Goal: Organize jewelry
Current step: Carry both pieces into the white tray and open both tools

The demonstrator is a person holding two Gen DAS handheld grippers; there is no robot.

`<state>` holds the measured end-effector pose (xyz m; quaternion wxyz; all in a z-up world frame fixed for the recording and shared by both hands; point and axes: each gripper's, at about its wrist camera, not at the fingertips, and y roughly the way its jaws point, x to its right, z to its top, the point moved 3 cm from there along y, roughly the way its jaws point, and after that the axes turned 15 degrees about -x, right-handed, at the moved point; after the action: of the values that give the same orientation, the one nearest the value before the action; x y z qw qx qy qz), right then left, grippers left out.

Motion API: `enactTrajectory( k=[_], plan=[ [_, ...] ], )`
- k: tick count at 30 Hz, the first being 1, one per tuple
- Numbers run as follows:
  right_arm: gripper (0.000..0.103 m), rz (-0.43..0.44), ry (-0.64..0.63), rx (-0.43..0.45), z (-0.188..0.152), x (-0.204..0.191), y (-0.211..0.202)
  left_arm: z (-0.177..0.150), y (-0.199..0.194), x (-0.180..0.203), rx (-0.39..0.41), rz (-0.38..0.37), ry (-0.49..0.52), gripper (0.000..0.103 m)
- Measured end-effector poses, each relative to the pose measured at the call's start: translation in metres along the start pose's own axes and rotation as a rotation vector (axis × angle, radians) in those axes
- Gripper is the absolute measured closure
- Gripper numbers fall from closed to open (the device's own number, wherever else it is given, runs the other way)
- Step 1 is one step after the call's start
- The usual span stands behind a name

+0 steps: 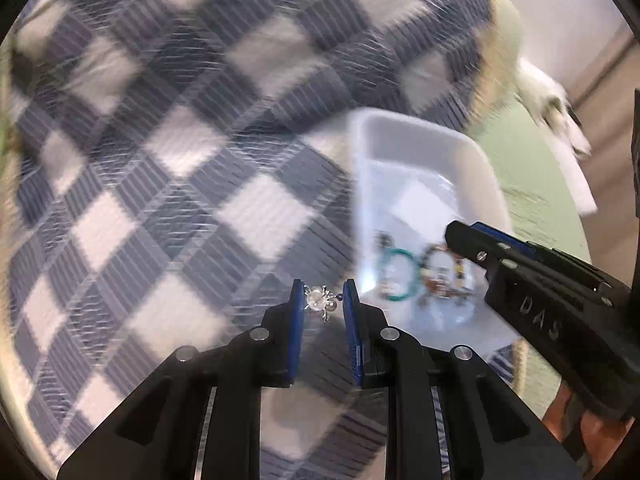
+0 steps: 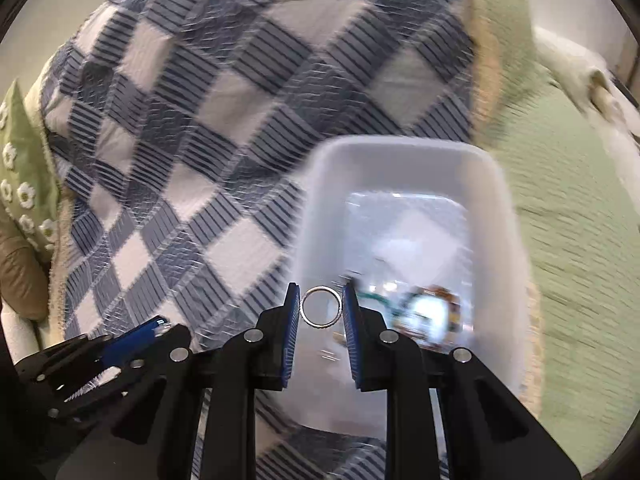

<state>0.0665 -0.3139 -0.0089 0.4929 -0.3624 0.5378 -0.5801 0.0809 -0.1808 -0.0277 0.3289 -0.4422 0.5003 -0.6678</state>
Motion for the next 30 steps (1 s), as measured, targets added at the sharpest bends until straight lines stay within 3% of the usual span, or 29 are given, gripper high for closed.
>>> enactTrajectory(
  k=[3,7,11,14,24,30],
  plan=[
    [0.081,-0.017,0.022,-0.022,-0.005,0.033,0.007,0.001,0.028,0.038,-0.029,-0.006,0.057,0.085],
    [0.081,-0.041,0.049,-0.073,-0.009,0.069,0.031,0.001,0.065,0.073,-0.053,0.065,0.137,0.085],
    [0.081,-0.064,0.059,-0.122,-0.013,0.092,0.054,0.002,0.102,0.078,-0.113,0.073,0.145,0.085],
    [0.081,-0.06,0.045,-0.131,-0.017,0.097,0.058,0.006,0.114,0.076,-0.115,0.087,0.135,0.085],
    [0.081,-0.044,0.045,-0.141,-0.015,0.097,0.064,0.013,0.116,0.076,-0.11,0.078,0.119,0.082],
    [0.081,-0.043,0.041,-0.165,-0.014,0.094,0.071,0.014,0.099,0.067,-0.072,0.078,0.087,0.066]
  ],
)
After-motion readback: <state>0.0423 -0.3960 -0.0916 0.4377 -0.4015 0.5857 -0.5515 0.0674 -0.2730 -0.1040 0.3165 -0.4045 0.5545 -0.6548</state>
